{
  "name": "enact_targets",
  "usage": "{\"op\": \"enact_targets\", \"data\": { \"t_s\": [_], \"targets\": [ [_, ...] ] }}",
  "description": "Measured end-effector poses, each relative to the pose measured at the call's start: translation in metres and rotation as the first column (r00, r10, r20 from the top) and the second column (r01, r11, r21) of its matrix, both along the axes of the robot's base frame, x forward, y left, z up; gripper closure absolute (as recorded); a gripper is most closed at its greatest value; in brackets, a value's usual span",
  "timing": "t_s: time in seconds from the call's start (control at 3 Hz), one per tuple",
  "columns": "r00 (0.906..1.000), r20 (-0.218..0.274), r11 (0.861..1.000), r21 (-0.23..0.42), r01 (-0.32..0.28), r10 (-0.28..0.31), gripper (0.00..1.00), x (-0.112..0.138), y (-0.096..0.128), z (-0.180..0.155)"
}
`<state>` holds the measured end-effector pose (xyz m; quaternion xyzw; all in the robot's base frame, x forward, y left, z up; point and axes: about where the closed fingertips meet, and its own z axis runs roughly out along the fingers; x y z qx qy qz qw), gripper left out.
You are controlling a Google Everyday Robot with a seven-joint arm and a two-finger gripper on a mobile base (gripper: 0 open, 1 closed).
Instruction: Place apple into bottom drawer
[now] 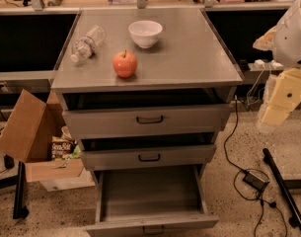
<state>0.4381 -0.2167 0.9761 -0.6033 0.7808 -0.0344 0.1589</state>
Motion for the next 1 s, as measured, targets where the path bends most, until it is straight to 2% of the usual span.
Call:
{"op": "enact_targets", "data": {
  "t_s": [0.33,0.67,1.0],
  "targets": [
    [1.0,0.0,1.0,0.0,0.0,0.0,0.0,0.0,0.0,0.0],
    [0.9973,0.073,0.989,0.151,0.001,-0.012,0.0,0.052,0.029,-0.001],
    [0.9847,0.168,0.942,0.334,-0.013,-0.046,0.0,0.116,0.065,0.002]
  ]
}}
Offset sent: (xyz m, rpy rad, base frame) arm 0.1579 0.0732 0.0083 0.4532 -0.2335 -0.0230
